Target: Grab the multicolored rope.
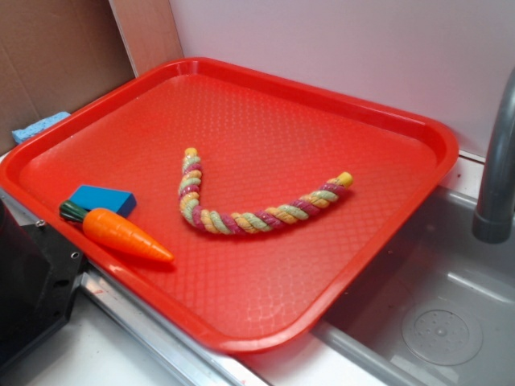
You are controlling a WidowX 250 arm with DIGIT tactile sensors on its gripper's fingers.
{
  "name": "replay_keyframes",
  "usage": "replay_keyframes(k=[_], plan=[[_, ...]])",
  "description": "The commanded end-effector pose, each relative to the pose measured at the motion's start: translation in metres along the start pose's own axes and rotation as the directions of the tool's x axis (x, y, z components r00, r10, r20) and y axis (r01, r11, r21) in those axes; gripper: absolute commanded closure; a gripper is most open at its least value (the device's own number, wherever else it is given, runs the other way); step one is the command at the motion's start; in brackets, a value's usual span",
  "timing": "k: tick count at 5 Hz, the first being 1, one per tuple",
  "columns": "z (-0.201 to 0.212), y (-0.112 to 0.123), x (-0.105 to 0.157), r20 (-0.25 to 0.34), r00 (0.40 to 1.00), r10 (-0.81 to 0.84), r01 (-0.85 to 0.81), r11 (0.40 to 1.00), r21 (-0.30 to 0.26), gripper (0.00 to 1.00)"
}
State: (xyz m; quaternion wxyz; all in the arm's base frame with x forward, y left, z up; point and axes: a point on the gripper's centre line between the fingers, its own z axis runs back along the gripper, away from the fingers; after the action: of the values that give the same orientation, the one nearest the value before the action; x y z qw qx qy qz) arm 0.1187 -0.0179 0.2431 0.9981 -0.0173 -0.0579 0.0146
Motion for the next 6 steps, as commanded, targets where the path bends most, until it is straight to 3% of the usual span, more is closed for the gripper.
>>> replay_keyframes(k=[1, 2, 3, 4, 6], plan=[[0.0, 0.0, 0.0, 0.0, 1.0, 0.0, 0.0, 1.0, 0.0, 0.0], [-0.011, -0.006, 0.013, 0.009, 0.988, -0.153, 0.153, 0.988, -0.029, 0.0], [-0.03, -0.019, 0.026, 0.027, 0.928, -0.373, 0.374, 0.926, -0.051, 0.0], [-0.05, -0.034, 0.037, 0.091, 0.833, -0.546, 0.548, 0.837, 0.009, 0.0], [-0.116, -0.068, 0.053, 0.101, 0.634, -0.767, 0.773, 0.633, -0.04, 0.0]])
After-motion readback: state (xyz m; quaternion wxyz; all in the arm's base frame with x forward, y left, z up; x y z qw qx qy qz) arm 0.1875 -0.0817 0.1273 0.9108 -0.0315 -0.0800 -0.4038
